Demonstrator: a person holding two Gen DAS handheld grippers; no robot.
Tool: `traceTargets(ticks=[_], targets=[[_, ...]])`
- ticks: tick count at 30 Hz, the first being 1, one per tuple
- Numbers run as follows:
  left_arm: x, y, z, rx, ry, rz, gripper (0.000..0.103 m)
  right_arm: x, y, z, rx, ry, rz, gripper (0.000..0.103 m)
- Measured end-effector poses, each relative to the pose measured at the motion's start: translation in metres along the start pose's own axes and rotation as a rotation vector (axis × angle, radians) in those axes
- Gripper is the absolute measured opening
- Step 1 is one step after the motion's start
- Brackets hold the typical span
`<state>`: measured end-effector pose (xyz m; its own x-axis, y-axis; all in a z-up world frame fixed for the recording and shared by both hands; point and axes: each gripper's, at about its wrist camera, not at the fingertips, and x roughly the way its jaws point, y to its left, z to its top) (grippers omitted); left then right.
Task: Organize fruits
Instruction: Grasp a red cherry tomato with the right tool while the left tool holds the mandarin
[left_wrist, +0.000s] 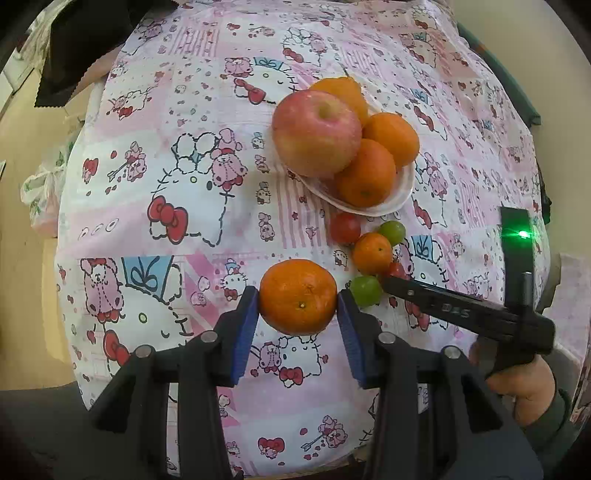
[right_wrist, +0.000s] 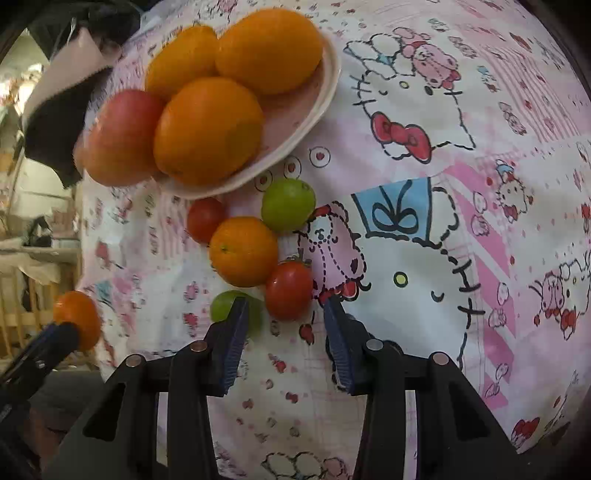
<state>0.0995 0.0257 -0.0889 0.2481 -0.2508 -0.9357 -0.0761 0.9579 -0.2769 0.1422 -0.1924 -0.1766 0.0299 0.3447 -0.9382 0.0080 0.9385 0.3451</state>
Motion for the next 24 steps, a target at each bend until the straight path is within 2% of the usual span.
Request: traceTargets(ticks=[4,7,15,18,24], targets=[[0.001,-0.005,-0.001,0.015,-0.005,0.001,0.039,0.006,0.005,0.002,-0.023,-0.015,-0.041,0.044],[0.003,-0.006,-0.001,0.012,-0.004,0.005,0.039,0.007,0.006,0.002,-0.044,-0.018,-0.061,0.032],[0.005,0.005,-0.001,-0.016,-0.027,0.043,0.039,-0.015,-0.003,-0.002,-0.008,-0.056,0.015,0.030],[0.006,0.007,0.000,-0.024,-0.032,0.050,0.039,-0.032,-0.012,-0.005,0.015,-0.093,0.049,0.030],[0.002,0.004,-0.001,-0.020,-0.048,0.038,0.039,-0.071,-0.022,-0.005,0.070,-0.221,0.150,0.030]])
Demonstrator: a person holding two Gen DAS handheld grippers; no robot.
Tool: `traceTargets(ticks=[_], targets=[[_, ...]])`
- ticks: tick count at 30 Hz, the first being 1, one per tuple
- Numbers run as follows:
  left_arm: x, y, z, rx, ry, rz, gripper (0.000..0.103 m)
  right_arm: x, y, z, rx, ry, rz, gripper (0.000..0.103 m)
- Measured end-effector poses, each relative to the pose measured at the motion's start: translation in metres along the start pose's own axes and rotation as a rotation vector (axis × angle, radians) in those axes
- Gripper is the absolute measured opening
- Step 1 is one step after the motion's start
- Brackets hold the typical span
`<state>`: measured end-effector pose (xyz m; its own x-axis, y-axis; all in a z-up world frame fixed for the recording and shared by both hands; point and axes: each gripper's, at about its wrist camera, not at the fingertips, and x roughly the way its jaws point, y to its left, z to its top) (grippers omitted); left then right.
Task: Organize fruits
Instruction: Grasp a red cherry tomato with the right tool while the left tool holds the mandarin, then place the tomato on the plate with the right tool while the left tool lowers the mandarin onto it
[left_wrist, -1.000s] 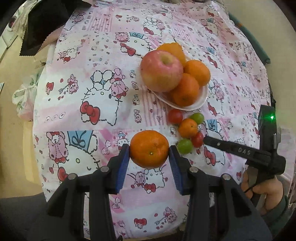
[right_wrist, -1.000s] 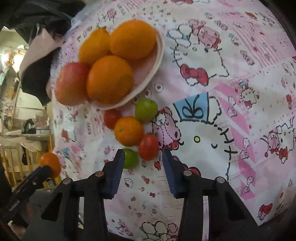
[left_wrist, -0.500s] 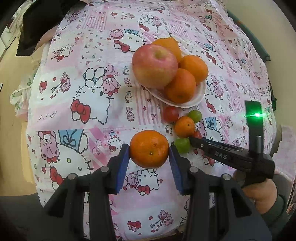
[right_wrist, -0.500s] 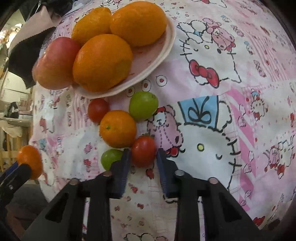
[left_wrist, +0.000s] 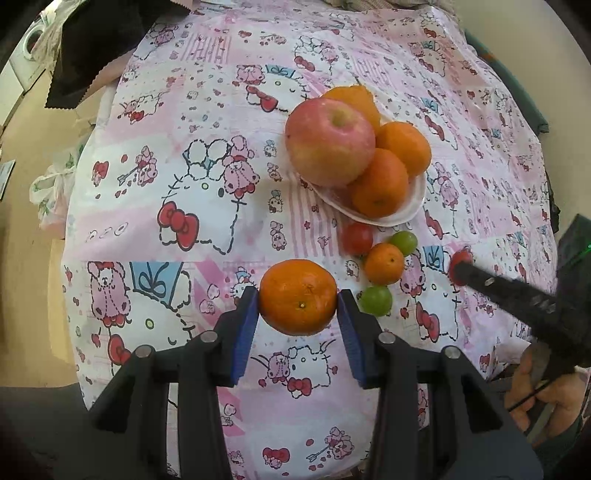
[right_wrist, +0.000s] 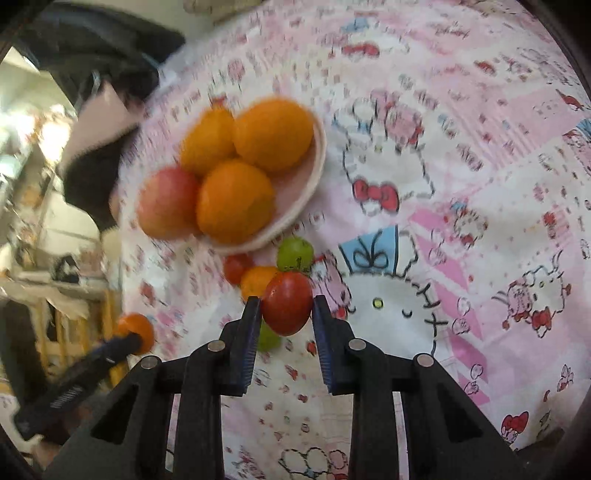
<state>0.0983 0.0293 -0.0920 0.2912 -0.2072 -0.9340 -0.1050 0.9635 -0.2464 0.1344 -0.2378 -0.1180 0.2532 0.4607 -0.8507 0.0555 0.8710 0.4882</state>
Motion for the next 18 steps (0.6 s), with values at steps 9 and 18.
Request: traceTargets(ticks=[9,18], targets=[[-0.032,0.003,0.010,0.006,-0.159,0.002,0.039,-0.053,0.010,0.033,0.007,-0.184,0.128,0.030],[-0.027,0.006,0.016,-0.014,-0.169,0.008,0.039,0.005,0.004,0.080,-0.053,-0.055,0.022,0.030]])
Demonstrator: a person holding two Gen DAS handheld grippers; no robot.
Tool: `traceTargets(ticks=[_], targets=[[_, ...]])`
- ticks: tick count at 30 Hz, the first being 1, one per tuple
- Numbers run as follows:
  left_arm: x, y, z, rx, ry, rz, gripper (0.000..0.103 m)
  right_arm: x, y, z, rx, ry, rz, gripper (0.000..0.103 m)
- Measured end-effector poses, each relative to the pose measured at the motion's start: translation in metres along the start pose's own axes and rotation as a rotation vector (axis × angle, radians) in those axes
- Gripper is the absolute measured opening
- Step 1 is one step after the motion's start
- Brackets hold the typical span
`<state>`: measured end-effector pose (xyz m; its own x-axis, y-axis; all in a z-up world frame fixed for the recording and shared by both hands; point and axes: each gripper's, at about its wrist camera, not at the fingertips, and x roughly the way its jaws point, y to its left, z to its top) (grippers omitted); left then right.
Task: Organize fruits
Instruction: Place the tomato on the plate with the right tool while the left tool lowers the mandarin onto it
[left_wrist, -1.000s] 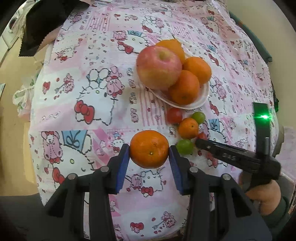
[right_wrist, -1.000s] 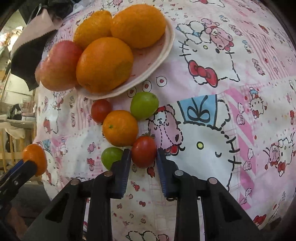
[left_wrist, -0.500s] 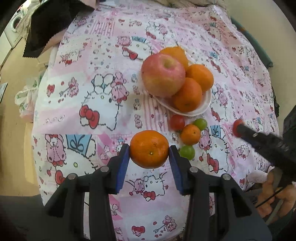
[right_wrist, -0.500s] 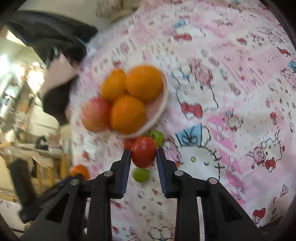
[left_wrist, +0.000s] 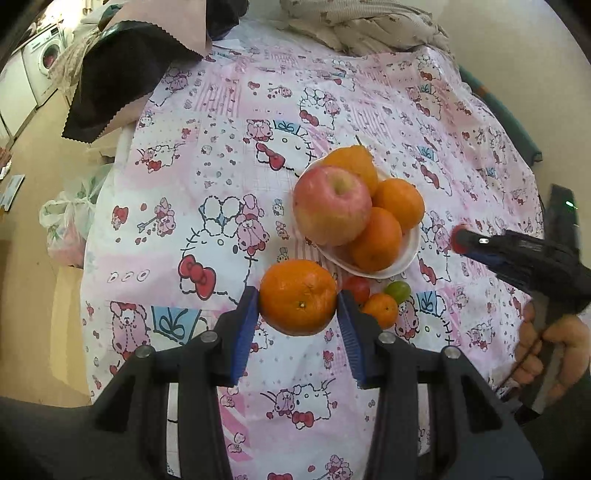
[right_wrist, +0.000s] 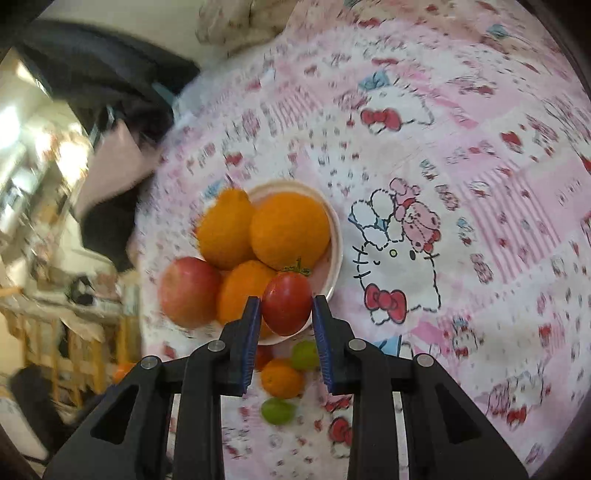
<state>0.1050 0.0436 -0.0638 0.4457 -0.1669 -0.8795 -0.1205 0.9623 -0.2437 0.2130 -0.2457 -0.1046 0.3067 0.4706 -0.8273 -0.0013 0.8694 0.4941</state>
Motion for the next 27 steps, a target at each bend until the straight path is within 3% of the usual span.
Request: traceTargets(ticks=[7,14,17,20,25,27], targets=[[0.011,0.001,0.003,-0.002,0.016,0.012,0.039,0.053,0.000,0.005,-0.020,0.087,-0.034,0.030],[0.022,0.002,0.012,-0.013,0.037,0.011,0.039,0.074,-0.009,0.002,0.055,0.126,0.004,0.033],[0.024,-0.001,0.011,-0.003,0.048,0.004,0.039,0.071,-0.009,0.003,0.070,0.115,0.001,0.035],[0.023,-0.005,0.011,0.025,0.037,0.009,0.039,0.061,-0.010,0.004,0.081,0.092,-0.009,0.047],[0.021,-0.010,0.029,0.043,0.031,-0.030,0.039,0.027,-0.025,-0.001,0.206,0.059,-0.018,0.048],[0.021,-0.022,0.043,0.051,0.032,-0.059,0.039,0.014,-0.025,-0.002,0.227,0.046,-0.006,0.058]])
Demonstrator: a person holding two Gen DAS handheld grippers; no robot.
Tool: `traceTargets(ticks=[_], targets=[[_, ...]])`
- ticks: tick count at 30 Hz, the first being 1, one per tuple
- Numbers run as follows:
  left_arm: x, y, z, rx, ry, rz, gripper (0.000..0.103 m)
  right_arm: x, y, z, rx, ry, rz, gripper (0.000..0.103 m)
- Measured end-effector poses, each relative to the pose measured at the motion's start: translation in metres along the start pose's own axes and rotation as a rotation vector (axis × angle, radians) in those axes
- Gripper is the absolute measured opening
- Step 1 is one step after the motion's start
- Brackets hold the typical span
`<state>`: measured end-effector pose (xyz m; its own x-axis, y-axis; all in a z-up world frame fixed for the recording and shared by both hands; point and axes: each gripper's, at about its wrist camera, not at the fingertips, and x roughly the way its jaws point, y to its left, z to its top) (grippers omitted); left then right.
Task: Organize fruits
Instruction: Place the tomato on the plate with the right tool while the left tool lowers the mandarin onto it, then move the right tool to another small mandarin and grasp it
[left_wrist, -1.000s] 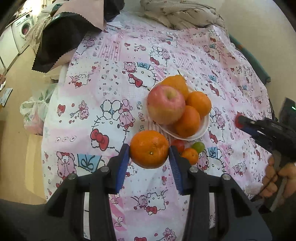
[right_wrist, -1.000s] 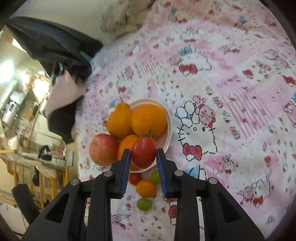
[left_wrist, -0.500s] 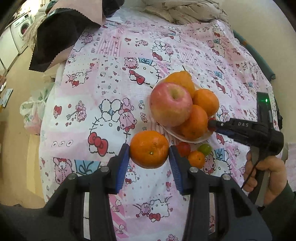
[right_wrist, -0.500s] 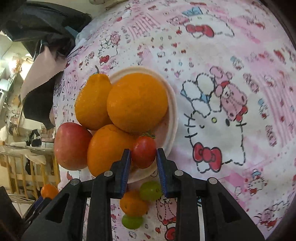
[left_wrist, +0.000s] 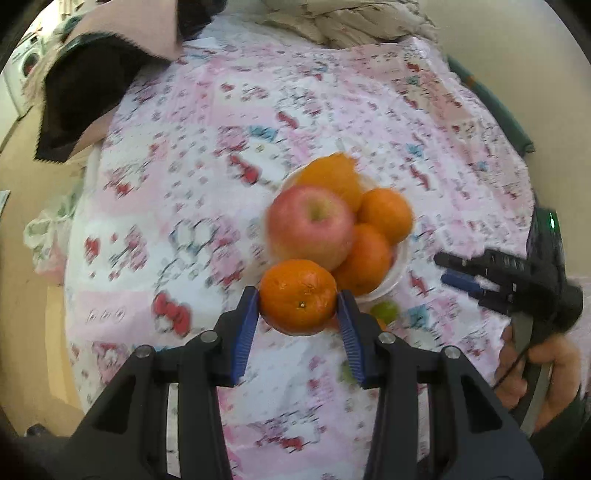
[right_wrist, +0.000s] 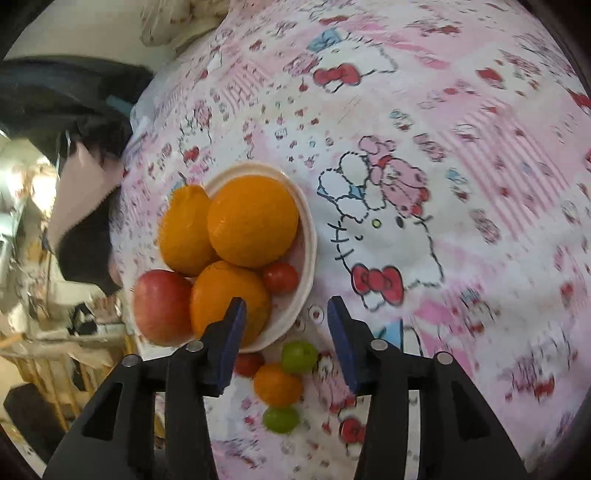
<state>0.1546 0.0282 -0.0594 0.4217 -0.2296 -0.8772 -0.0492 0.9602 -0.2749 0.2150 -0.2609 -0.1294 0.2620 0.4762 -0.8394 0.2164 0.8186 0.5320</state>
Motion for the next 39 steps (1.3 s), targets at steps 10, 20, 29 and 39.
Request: traceTargets(ticks=[10,20,29,39], targets=[[0.061,-0.093,0.079,0.168,0.107,0.015,0.039,-0.048,-0.016,0.005,0.125,-0.061,0.169,0.077],[0.122,-0.102,0.086,0.175,0.198,0.161,0.040,-0.056,-0.012,0.020,0.115,-0.068,0.204,0.077],[0.116,-0.111,0.083,0.194,0.175,0.187,0.066,-0.056,-0.014,0.025,0.130,-0.075,0.208,0.077],[0.062,-0.086,0.077,0.120,0.077,0.150,0.075,-0.055,-0.015,0.024,0.128,-0.081,0.182,0.077]])
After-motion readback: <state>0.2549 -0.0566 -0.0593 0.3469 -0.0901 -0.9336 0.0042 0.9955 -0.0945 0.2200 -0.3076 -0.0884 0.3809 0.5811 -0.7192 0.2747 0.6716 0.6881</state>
